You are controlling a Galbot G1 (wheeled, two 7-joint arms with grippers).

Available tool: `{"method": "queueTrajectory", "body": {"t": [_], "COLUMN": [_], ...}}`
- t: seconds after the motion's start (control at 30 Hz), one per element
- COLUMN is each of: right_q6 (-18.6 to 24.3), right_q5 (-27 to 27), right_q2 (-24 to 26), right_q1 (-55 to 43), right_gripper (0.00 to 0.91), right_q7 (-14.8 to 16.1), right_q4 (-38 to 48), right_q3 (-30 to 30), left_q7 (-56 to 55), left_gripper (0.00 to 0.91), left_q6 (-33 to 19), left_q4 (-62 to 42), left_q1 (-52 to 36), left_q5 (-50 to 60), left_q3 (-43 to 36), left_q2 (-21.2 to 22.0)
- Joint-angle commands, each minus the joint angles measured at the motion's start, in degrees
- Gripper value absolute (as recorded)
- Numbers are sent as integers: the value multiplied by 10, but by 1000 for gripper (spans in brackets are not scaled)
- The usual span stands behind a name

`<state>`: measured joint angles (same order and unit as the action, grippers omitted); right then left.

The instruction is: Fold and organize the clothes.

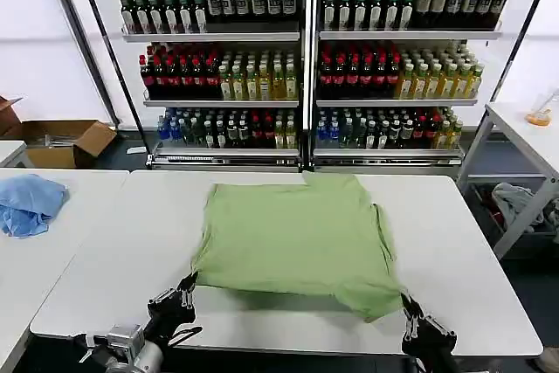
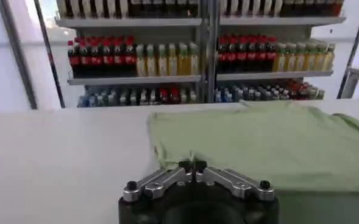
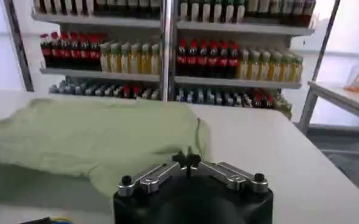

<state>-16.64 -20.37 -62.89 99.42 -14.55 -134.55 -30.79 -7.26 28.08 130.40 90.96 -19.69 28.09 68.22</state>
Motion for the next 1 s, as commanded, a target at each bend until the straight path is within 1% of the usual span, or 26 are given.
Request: {"method": "queueTrajectory", "body": {"t": [0.03,0.3,0.43,0.53,0.63,0.7,0.73,0.77,0.8,0.83,0.9,1.0], "right_q6": [1,-11,-13,-15,-18,-21,-22,-24,-25,-32,-44,-51], "right_q5": [-22,-20,-10,-1,7,20,25,28,29,32,35,42], "right_q2": [41,47,43,38,31,26,23,21,18,14,10,5], "right_q1": [-132,-241,-274,-287,-294,-295,-295,-294,-293,-293,-292,-287], "right_gripper": [0,0,0,0,0,0,171,846,907,907,907,907], "right_q7": [-1,-2,-1,-1,-2,-3,-3,-3,-3,-2,3,11], "right_q4": [69,157,189,206,225,234,236,237,236,237,238,234], "right_q3": [27,91,119,130,137,140,141,142,143,145,149,152], "left_q7": [-1,-6,-9,-11,-15,-18,-20,-21,-21,-21,-21,-22], "left_gripper": [30,30,30,20,30,81,131,605,826,907,907,907], "left_q6": [-2,1,3,5,7,9,9,9,9,9,10,10], "left_q4": [-72,-152,-184,-198,-211,-219,-222,-226,-228,-229,-229,-226], "left_q1": [-88,-158,-187,-201,-210,-214,-215,-217,-217,-218,-219,-218], "left_q5": [0,23,32,38,47,51,52,52,52,51,51,51], "left_q3": [-23,-61,-77,-87,-95,-99,-99,-100,-100,-101,-102,-102], "left_q2": [-15,-20,-18,-14,-11,-9,-8,-6,-5,-3,1,5]}}
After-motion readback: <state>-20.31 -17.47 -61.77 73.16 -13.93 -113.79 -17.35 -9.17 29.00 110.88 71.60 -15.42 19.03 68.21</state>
